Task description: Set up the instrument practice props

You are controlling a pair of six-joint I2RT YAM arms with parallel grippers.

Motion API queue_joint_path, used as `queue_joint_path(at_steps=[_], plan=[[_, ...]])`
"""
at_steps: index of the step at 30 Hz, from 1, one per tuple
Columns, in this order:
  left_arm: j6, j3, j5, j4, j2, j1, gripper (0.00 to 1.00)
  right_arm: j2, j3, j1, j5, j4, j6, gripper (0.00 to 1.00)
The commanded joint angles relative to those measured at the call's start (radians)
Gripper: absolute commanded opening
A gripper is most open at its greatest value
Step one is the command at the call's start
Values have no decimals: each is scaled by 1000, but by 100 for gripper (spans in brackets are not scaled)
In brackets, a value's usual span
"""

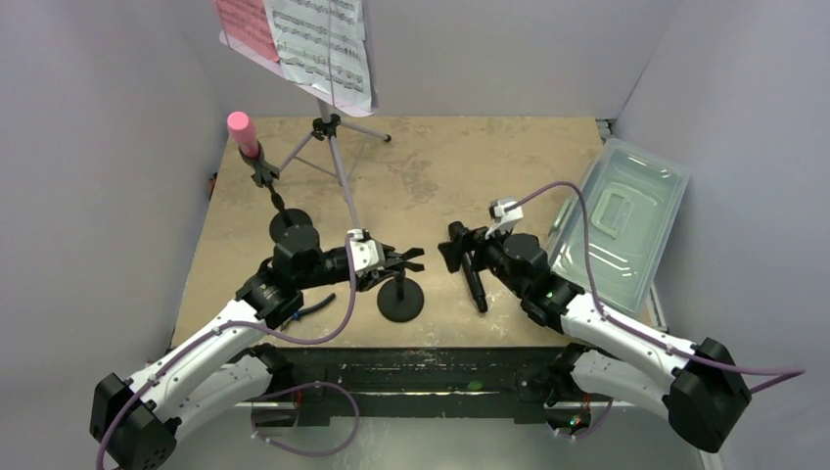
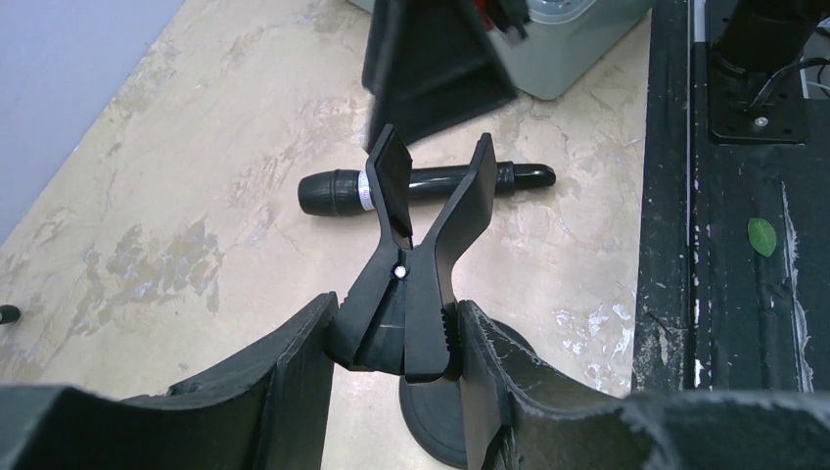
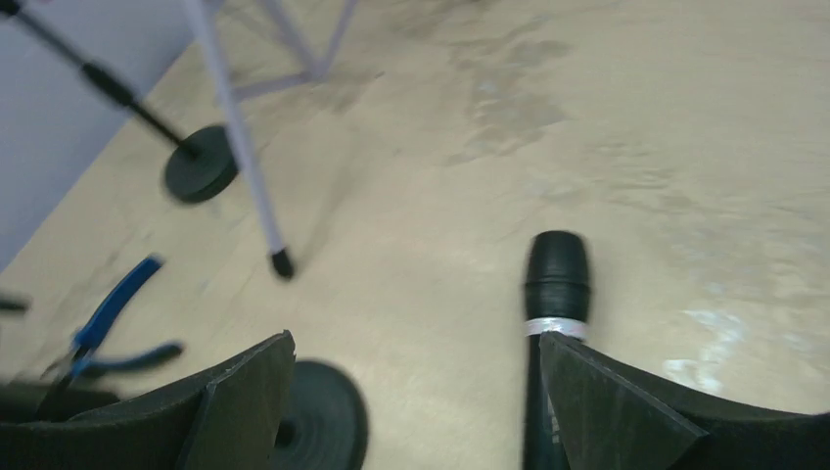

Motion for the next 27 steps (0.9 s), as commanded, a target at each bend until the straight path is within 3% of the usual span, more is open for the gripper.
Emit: queue_joint_path(at_steps=[1, 4, 9, 12, 16, 22, 27], plan=[[-21, -2, -6, 68, -26, 3, 0, 51, 160, -7, 410, -274, 104, 99], [-32, -2, 1, 78, -16, 3, 0, 210, 310, -19, 410, -327, 47, 99], [-38, -2, 3, 79, -13, 1, 0, 611, 669, -105, 307, -626, -1, 99], [-39, -4, -3, 82, -14, 0, 0, 787, 791, -111, 263, -662, -63, 91], [-37, -6, -15, 78, -18, -3, 0, 874, 837, -115, 288, -683, -74, 83], [-41, -5, -1, 87, -7, -2, 0, 884, 751, -115, 248, -634, -67, 82], [-41, -1, 9, 87, 0, -2, 0, 919, 681, -114, 248, -495, -94, 59]])
